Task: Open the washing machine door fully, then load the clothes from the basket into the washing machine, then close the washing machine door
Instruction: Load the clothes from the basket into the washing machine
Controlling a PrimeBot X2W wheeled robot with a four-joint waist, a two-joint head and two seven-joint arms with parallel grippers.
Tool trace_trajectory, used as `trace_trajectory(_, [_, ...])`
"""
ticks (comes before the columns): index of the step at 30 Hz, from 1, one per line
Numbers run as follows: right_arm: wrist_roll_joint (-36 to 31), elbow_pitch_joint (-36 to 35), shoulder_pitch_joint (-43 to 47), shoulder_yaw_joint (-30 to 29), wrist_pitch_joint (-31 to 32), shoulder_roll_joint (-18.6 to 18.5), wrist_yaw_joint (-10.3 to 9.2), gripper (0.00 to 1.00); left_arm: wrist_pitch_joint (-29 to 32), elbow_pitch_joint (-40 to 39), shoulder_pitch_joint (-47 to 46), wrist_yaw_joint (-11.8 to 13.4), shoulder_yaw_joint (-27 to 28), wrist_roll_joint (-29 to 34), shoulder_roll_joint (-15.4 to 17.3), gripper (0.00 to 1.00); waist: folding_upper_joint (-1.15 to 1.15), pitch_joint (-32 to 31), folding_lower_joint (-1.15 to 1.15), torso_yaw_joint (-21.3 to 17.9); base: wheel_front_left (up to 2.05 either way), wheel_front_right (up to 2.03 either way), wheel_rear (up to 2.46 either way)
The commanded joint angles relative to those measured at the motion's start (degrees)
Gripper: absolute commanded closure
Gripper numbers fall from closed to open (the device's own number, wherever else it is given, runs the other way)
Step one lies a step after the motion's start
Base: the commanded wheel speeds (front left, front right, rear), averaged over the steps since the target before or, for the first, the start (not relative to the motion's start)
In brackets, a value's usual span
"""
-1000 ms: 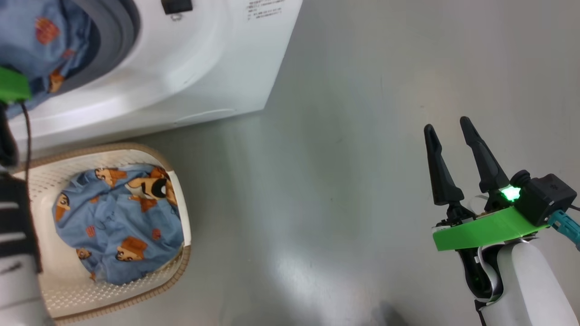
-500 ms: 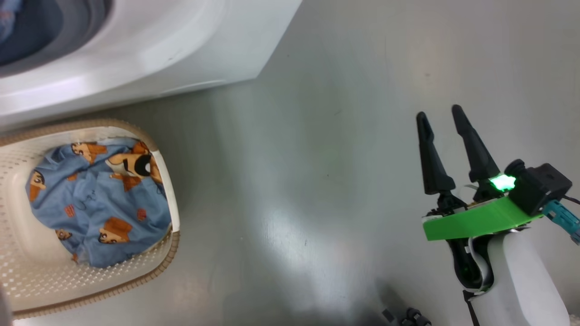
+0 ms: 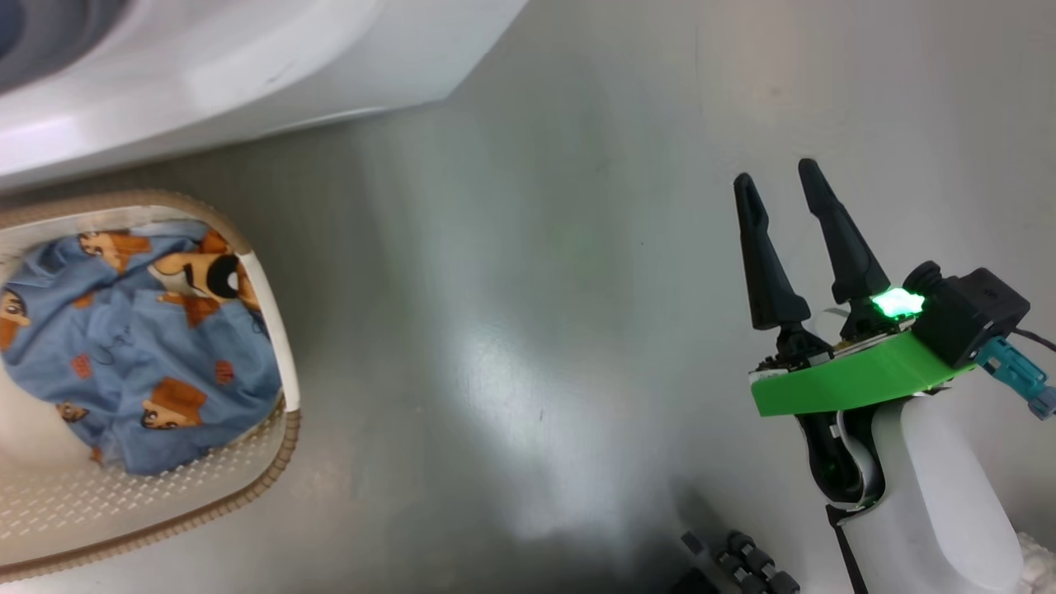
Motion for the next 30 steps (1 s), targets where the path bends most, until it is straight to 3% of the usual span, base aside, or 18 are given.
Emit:
trace_trajectory(1, [0.9,-1.1,1.0,1.1,-0.4,0.3,0.36,0.0,-3.0,-2.9,-1.3,-0.1,0.3,0.7,4.1,1.0,0.0,1.4,-0.01,-0.9,0.0,0.0,0.0])
trace_trajectory(7, [2.4,-0.9,0.6,1.3,-0.4,0.4,0.36,0.0,-16.7,-5.6,-2.8,0.0,-2.2,4.8,6.6,1.0,0.0,2.3,-0.01,-1.2,0.0,0.0,0.0])
trace_trajectory(10, [2.7,-0.7,0.5,1.3,-0.4,0.4,0.36,0.0,-19.5,-4.7,-3.2,0.4,-2.6,5.4,6.7,1.0,0.0,2.2,-0.01,-1.1,0.0,0.0,0.0])
trace_trajectory(15, [2.7,-0.6,0.3,1.3,-0.4,0.4,0.36,0.0,-19.4,-1.3,-2.8,0.3,-2.9,4.6,6.2,1.0,0.0,1.7,-0.01,-0.5,0.0,0.0,0.0])
trace_trajectory(27, [1.6,-0.1,0.6,0.7,-0.4,0.4,0.36,0.0,-12.2,4.2,-0.6,0.1,-3.3,0.4,5.1,1.0,0.0,-0.3,-0.01,1.1,0.0,0.0,0.0])
trace_trajectory(28, [1.6,-0.1,0.5,0.7,-0.4,0.4,0.36,0.0,-12.3,4.3,-0.4,0.3,-3.1,0.0,4.9,0.91,0.0,-0.5,-0.01,1.2,0.0,0.0,0.0])
trace_trajectory(29, [1.6,-0.1,0.5,0.7,-0.4,0.4,0.36,0.0,-12.3,4.4,-0.1,0.4,-2.9,-0.4,4.7,0.42,0.0,-0.7,-0.01,1.3,0.0,0.0,0.0])
trace_trajectory(30, [1.5,-0.1,0.4,0.7,-0.4,0.4,0.36,0.0,-12.2,4.7,0.2,0.5,-2.8,-0.7,4.4,0.0,0.0,-0.9,-0.01,1.4,0.0,0.0,0.0])
